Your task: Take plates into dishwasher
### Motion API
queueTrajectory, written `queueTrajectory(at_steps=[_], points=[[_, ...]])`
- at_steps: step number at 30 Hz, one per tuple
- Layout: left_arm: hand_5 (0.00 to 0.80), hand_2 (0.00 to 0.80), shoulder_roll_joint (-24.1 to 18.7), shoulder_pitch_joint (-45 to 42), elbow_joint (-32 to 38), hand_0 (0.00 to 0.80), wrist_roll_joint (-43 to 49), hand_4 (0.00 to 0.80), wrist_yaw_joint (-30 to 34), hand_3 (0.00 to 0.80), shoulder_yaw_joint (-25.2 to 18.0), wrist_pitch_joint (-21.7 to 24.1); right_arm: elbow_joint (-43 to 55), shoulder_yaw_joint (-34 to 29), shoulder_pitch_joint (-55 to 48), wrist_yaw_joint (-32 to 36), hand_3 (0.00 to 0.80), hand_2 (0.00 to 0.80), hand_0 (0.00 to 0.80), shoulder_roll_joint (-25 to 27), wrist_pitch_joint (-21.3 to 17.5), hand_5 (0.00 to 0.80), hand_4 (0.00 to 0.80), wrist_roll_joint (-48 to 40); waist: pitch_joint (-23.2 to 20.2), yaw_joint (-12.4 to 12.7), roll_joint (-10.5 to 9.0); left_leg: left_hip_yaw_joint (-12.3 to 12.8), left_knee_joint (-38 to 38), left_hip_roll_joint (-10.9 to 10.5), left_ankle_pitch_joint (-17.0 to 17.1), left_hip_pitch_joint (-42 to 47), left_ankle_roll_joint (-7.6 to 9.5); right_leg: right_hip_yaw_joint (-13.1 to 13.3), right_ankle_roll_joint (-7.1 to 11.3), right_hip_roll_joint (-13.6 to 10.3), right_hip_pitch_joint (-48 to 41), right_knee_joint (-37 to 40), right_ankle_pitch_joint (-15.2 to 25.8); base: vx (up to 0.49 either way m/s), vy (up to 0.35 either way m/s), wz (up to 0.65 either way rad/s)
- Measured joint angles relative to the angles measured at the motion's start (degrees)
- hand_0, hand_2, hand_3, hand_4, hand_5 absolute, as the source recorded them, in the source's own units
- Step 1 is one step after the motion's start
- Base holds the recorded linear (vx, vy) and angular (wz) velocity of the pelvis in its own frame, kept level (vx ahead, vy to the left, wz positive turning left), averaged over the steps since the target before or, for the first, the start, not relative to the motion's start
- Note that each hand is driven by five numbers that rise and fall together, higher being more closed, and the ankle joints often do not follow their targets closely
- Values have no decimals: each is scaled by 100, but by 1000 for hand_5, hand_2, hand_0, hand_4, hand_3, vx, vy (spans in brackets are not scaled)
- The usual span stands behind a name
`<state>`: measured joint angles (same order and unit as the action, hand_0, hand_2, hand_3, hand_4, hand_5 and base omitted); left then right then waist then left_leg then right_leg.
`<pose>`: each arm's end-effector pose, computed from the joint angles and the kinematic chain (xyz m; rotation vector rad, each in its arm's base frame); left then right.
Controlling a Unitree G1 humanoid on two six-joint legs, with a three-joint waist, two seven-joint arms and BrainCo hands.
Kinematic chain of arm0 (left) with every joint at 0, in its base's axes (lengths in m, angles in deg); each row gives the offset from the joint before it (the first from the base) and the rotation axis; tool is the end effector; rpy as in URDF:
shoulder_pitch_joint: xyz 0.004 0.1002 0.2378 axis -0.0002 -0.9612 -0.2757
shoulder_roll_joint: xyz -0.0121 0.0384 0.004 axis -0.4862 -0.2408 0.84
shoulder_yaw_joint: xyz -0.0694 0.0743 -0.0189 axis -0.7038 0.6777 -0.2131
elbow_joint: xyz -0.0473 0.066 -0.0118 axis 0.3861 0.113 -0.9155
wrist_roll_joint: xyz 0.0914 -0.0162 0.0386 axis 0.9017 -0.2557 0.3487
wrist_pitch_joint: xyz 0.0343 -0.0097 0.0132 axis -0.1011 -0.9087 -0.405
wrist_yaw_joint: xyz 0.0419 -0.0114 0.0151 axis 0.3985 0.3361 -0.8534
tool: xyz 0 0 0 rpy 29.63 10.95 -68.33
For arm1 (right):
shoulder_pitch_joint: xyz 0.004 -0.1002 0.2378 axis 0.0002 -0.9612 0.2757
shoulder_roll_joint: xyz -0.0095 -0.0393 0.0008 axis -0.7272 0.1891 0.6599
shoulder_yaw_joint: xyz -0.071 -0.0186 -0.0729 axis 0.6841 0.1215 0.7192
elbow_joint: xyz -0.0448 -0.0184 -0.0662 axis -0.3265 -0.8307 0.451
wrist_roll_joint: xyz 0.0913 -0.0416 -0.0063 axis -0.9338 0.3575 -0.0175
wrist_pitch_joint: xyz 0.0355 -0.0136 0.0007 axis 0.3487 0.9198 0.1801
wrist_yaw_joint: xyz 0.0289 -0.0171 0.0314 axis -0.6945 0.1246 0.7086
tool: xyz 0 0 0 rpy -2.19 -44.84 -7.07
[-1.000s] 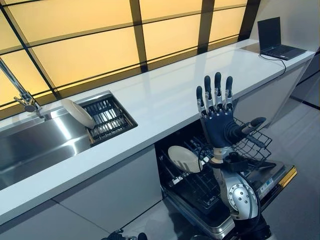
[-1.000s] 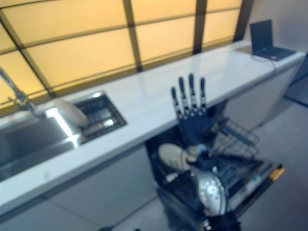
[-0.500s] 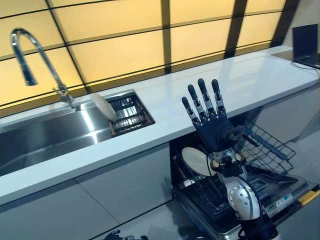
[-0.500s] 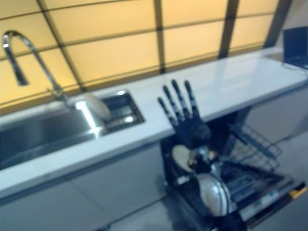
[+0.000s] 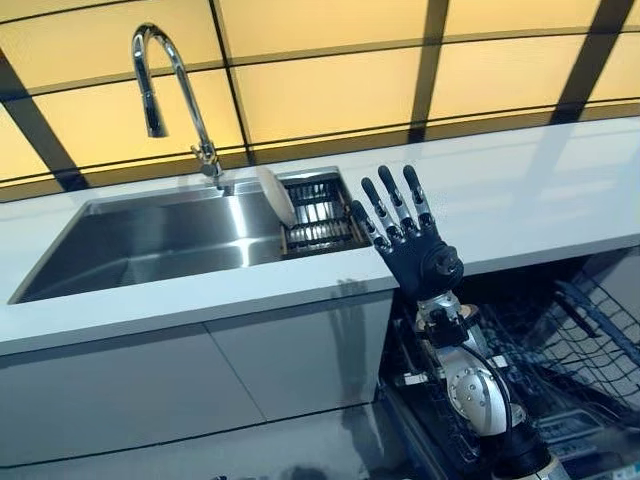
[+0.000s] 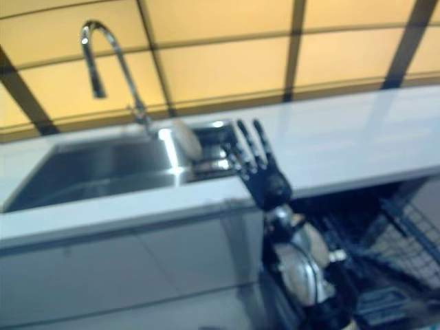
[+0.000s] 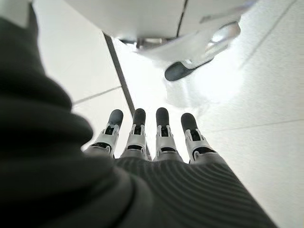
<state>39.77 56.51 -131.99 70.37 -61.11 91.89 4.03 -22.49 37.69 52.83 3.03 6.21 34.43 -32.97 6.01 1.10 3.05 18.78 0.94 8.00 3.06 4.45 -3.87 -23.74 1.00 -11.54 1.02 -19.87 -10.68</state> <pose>0.0451 0.2134 -0.1214 0.2204 1.2627 0.0339 0.2177 -0.1386 0.1187 0.9045 -0.4271 0.7570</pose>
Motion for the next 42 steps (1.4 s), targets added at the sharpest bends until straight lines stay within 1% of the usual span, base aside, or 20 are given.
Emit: queueTrajectory(at_steps=[2, 4, 5, 8, 9, 11, 12, 14, 15, 17, 19, 21, 23, 24, 26, 27, 28, 30, 35, 42], points=[[0, 0, 9, -10, -3, 0, 11, 0, -6, 0, 4, 32, 12, -11, -26, -87, 0, 0, 0, 4, -1, 0, 0, 85, -32, -6, -65, -3, -60, -222, -45, 83, -8, 5, 223, -181, -57, 127, 92, 232, 654, 7], [0, 0, 17, 9, -7, 0, 20, 0, -4, 0, 15, 44, 48, -88, -69, -160, 0, 0, 0, -43, -4, 0, 0, 240, -51, -18, -96, -7, -90, -423, -134, 99, 119, 7, 427, -284, -180, 381, 308, 188, 643, 7], [0, 0, 14, 22, 12, 0, 34, 0, -6, 0, 20, 44, 52, -149, -82, -198, 0, 0, 0, -81, -21, 0, 0, 350, -62, -23, -105, -2, -114, -510, -167, 92, 183, 1, 450, -337, -188, 456, 401, 125, 518, 3], [0, 0, 8, 126, 36, 0, 115, 0, -11, 0, 258, 43, 67, -335, -179, -341, 0, 0, 0, -49, -103, 0, 0, 668, -79, -43, -92, -36, -151, -727, -283, 80, 392, 18, 284, -507, -115, 344, 704, 116, 472, 8], [0, 0, -3, 153, 76, 0, 116, 0, -13, 0, 363, 46, 67, -400, -255, -408, 0, 0, 0, -14, -205, 0, 0, 822, -93, -31, -67, -20, -167, -688, -311, 77, 454, 63, 158, -530, -55, 264, 853, 81, 263, 7], [0, 0, -58, 264, 119, 0, 116, 0, -19, 0, 484, 23, 72, -418, -297, -520, 0, 0, 0, 201, -352, 0, 0, 1104, -95, -46, -94, -25, -214, -719, -359, 69, 564, 148, 165, -562, 89, 128, 1168, 70, 151, 2], [0, 0, -110, 298, 150, 0, 115, 0, -30, 0, 535, 9, 73, -436, -296, -596, 0, 0, 0, 293, -400, 0, 0, 1218, -104, -58, -98, -49, -281, -724, -330, 76, 619, 214, 190, -544, 154, 92, 1256, 55, 44, 7], [0, 0, -279, 376, 154, 0, 116, 0, -47, 0, 548, -87, 86, -457, -281, -883, 0, 0, 0, 451, -524, 0, 0, 1494, -154, -188, -176, -204, -494, -734, -213, 59, 689, 655, 314, -237, 295, 26, 1120, 38, -3, 30], [0, 0, -317, 416, 134, 0, 118, 0, -47, 0, 564, -118, 104, -480, -279, -981, 0, 0, 0, 492, -550, 0, 0, 1568, -164, -202, -194, -251, -546, -738, -175, 50, 702, 740, 337, -119, 330, 31, 1068, 43, -10, 43], [0, 0, -359, 544, 105, 0, 130, 0, -56, 0, 624, -210, 151, -627, -163, -1412, 0, 0, 0, 589, -636, 0, 0, 1854, -168, -315, -214, -347, -575, -749, -132, -1, 740, 919, 407, 306, 395, 371, 1019, 90, -38, 27], [0, 0, -353, 517, 68, 0, 227, 0, -59, 0, 630, -231, 149, -633, 33, -1622, 0, 0, 0, 593, -636, 0, 0, 1973, -165, -323, -214, -325, -578, -777, -134, -5, 744, 980, 483, 520, 429, 950, 1065, 99, -78, -4], [0, 0, -307, 532, 13, 0, 342, 0, -56, 0, 632, -230, 148, -699, 91, -1819, 0, 0, 0, 611, -635, 0, 0, 2035, -149, -337, -248, -342, -576, -804, -131, 33, 729, 1227, 679, 705, 454, 1614, 1201, 89, -96, 5], [0, 0, -279, 541, 12, 0, 343, 0, -52, 0, 631, -225, 138, -751, 93, -1965, 0, 0, 0, 612, -634, 0, 0, 2127, -76, -338, -304, -435, -582, -862, -190, 119, 699, 1505, 853, 766, 537, 2063, 1360, 124, -108, 21], [0, 0, -274, 543, 14, 0, 343, 0, -50, 0, 630, -226, 113, -797, 93, -2017, 0, 0, 0, 610, -634, 0, 0, 2154, -17, -352, -372, -514, -615, -932, -196, 197, 667, 1575, 864, 726, 518, 2165, 1543, 178, -149, 40], [0, 0, -230, 499, 24, 0, 345, 0, -40, 0, 630, -226, -22, -874, 89, -2062, 0, 0, 0, 607, -634, 0, 0, 2245, 2, -363, -373, -666, -612, -953, -226, 289, 611, 1686, 817, 745, 492, 2029, 1743, 216, -175, 36], [0, 0, -187, 470, 32, 0, 366, 0, -30, 0, 625, -222, -187, -948, 76, -2071, 0, 0, 0, 609, -635, 0, 0, 2337, 40, -391, -325, -970, -612, -907, -251, 319, 563, 1740, 790, 848, 384, 1976, 1739, 252, -181, 30], [0, 0, -183, 475, 32, 0, 397, 0, -14, 0, 616, -220, -260, -973, 76, -2079, 0, 0, 0, 610, -633, 0, 0, 2399, 57, -419, -275, -1107, -604, -873, -257, 387, 518, 1737, 784, 921, 321, 1990, 1735, 296, -195, 26], [0, 0, -188, 461, 40, 0, 457, 0, 39, 0, 606, -219, -273, -993, 76, -2086, 0, 0, 0, 615, -627, 0, 0, 2567, 79, -366, -240, -1125, -599, -772, -251, 386, 365, 1711, 729, 1048, 293, 2026, 1704, 245, -120, 0], [0, 0, -34, 465, 131, 0, 564, 0, 159, 0, 616, -109, -256, -989, 76, -2160, 0, 0, 0, 717, -578, 0, 0, 2933, 88, -358, -231, -1122, -610, -595, -329, 504, 212, 1658, 511, 1253, -88, 2500, 1812, 182, -37, 1], [0, 0, -23, 455, 277, 0, 566, 0, 165, 0, 622, -81, -221, -981, 76, -2300, 0, 0, 0, 841, -455, 0, 0, 3109, 78, -481, -212, -1112, -609, -659, -349, 507, 168, 1657, 464, 1200, -91, 2474, 1855, 31, 40, 1]])
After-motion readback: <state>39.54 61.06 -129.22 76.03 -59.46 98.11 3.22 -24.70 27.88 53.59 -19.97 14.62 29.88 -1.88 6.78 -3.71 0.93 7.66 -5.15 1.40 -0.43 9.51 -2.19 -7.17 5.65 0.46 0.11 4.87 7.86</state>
